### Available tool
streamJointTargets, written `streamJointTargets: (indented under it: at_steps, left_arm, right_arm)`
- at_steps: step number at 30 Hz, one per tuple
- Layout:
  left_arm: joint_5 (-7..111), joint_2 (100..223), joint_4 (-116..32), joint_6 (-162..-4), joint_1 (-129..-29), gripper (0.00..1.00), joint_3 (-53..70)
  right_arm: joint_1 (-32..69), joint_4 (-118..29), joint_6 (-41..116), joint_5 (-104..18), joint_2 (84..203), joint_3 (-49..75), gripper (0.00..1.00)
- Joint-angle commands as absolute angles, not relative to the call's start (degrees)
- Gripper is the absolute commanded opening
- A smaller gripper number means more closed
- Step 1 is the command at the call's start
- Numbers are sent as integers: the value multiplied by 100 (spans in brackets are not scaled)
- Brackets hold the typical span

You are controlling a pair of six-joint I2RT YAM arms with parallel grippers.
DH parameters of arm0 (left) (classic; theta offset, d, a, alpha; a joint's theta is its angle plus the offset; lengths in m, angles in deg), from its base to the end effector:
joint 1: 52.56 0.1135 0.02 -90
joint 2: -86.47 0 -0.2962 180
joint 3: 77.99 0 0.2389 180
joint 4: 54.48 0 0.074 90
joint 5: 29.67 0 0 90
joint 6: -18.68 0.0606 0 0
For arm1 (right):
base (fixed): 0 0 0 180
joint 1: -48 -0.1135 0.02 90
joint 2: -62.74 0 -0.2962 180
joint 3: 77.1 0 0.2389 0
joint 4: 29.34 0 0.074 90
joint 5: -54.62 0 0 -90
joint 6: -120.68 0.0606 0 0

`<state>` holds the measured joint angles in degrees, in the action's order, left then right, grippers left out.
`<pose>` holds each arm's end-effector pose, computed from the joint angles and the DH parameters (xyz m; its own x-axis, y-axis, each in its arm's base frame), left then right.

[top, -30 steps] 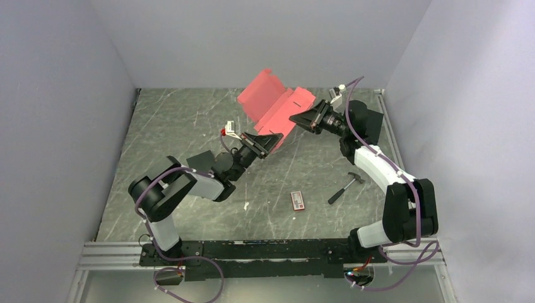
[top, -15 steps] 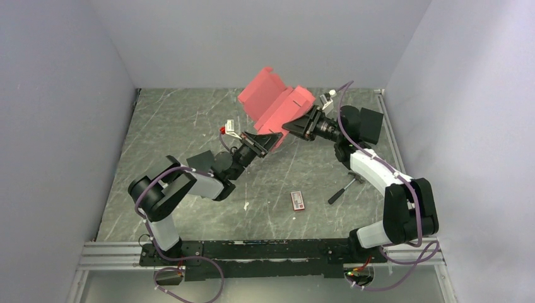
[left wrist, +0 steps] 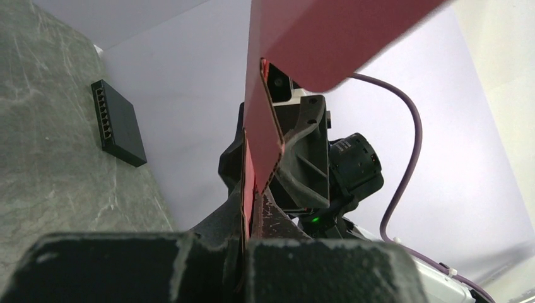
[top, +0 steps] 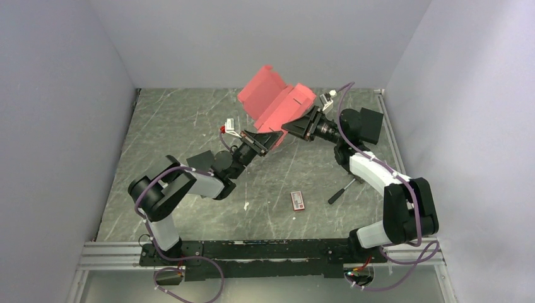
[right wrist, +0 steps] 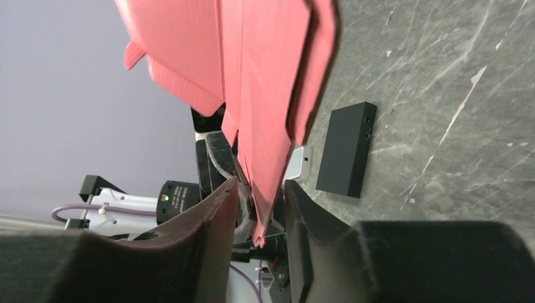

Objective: Fold the paper box

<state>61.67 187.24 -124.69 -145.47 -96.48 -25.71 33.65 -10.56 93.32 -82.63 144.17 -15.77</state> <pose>0.2594 -0.2478 0.2754 -0.5792 -0.7773 -0.2454 0.4416 -0.0461 -0.8960 0.2944 0.1213 0.3216 -0.7913 0.4198 -0.4444 -0.3844 0.2237 0.8957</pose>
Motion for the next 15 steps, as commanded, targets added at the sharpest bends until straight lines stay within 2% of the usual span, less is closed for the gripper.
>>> streamJointTargets:
  at_steps: [1, 3, 5, 10, 11, 12, 13, 15]
  left_arm:
    - [6161, 18596, -12880, -14471, -9589, 0, -2401]
    - [6135, 18620, -12880, -14500, -9587, 0, -2379]
    - [6094, 18646, -12880, -14527, -9586, 0, -2364]
    - [6086, 18643, -12882, -14554, -9586, 0, -2387]
    - [6012, 18629, -12880, -14558, -9579, 0, -2404]
    - [5988, 18619, -12886, -14559, -9575, 0, -2419]
    - [5962, 18608, -12880, -14557, -9579, 0, -2432]
    - [5914, 18580, -12880, -14542, -9564, 0, -2459]
  right_arm:
    - [3341, -622, 9313, -8408, 14279, -1605, 39]
    - [3332, -679, 9235, -8411, 14282, -1585, 36]
    - [3345, -763, 9135, -8379, 14283, -1559, 1]
    - [3520, -462, 9192, -8532, 14254, -1563, 0]
    - [3601, -361, 9221, -8557, 14250, -1567, 12]
    - [3710, -274, 9255, -8572, 14239, -1577, 32]
    - [3828, -194, 9311, -8582, 14226, -1597, 44]
    - [4053, 58, 9447, -8606, 14204, -1653, 52]
